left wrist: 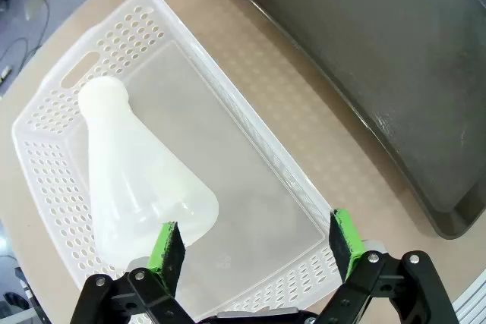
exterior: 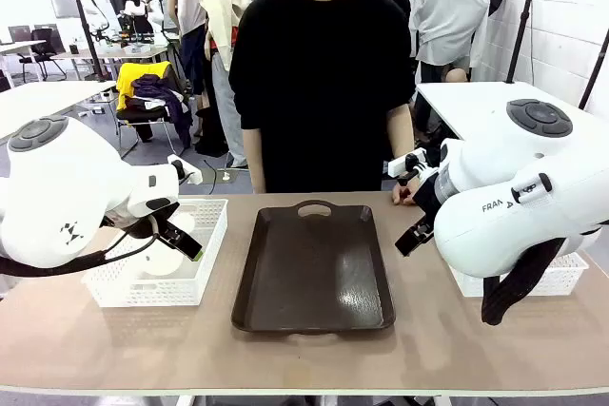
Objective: Prepare the laboratory tools.
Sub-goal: Pick up the Big flask that the person points to.
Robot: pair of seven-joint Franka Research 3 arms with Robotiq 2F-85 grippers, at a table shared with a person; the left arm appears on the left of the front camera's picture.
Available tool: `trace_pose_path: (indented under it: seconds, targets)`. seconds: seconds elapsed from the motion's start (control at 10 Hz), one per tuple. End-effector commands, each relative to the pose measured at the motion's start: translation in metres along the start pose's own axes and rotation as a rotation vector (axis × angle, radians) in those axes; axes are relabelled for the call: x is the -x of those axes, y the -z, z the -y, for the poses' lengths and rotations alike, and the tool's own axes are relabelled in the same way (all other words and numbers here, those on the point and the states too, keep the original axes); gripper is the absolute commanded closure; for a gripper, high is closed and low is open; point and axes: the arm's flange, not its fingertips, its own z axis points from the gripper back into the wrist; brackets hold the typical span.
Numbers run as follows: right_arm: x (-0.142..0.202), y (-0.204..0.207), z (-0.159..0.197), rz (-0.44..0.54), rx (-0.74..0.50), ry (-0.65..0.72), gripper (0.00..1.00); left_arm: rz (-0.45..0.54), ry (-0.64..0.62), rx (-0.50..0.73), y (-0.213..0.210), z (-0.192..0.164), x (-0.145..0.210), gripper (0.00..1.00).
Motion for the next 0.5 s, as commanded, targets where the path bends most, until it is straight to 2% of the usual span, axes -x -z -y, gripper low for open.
trace_pose_path:
  seconds: [0.0,0.4]
  targets:
    - [0.0000,0.0000,0.0000,0.000,0.000,0.000,0.00,0.000,0.000,0.000,-0.0001,0.0000,0.0000,0.00]
    - [0.0000,0.0000,0.0000,0.000,0.000,0.000,0.00,0.000,0.000,0.000,-0.0001,0.0000,0.0000,0.00]
